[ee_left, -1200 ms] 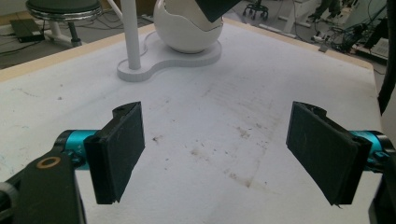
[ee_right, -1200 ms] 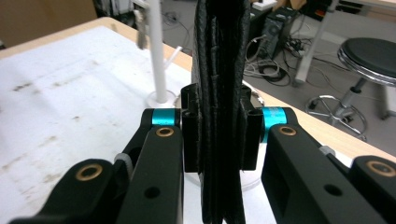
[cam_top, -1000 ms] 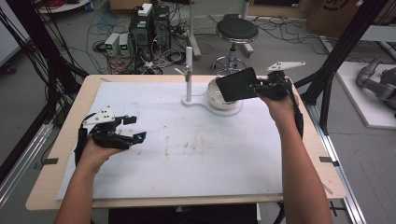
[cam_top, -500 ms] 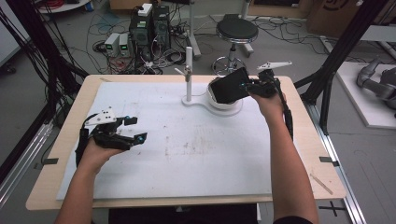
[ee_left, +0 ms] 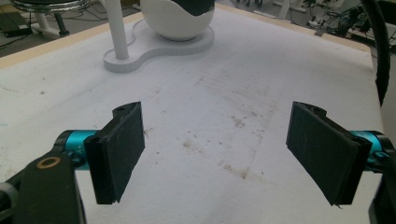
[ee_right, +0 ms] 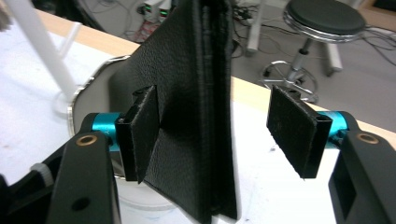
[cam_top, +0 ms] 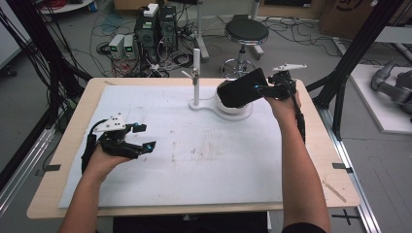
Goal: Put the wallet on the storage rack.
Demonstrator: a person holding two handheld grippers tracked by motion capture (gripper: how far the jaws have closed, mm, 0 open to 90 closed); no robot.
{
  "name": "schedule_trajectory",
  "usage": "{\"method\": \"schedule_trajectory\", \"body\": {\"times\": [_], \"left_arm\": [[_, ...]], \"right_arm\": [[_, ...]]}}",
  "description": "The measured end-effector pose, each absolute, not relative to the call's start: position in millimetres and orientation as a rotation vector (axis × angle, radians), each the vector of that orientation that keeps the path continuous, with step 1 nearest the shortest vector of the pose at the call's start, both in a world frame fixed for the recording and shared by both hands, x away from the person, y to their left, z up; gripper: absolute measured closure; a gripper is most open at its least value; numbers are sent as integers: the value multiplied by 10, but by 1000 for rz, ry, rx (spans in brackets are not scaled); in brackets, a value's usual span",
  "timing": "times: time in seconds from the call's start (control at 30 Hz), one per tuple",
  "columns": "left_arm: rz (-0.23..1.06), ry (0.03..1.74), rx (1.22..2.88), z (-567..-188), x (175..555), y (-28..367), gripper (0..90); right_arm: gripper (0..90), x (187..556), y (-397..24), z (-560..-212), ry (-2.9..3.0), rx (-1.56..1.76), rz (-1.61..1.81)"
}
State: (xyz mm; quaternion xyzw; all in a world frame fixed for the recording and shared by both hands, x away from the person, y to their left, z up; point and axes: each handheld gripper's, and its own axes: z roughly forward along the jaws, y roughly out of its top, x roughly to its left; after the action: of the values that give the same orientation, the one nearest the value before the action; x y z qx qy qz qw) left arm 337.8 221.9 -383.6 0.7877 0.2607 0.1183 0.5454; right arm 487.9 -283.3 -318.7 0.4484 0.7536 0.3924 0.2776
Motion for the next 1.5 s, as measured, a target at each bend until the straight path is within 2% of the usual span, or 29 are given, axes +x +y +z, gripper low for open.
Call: {"method": "schedule_trajectory", "body": {"times": [0.4,0.63,0.97,1.5], "left_arm": [[293,627,1861,-3827,3373,2245,194],[403,652,1942,-3814,3359,2206,194],[429,646,1932,-3810,3375,2211,194],[424,685,1892,-3912,3431,2247,195]], "right_arm": [[269,4879,-2861,-3226,1978,1265,1030],[209,4646,-2912,-3124,1978,1222,1106],[208,4194,-2791,-2882,2032,1120,1178],[208,3610,-2681,-3386,2047,966,1334]]}}
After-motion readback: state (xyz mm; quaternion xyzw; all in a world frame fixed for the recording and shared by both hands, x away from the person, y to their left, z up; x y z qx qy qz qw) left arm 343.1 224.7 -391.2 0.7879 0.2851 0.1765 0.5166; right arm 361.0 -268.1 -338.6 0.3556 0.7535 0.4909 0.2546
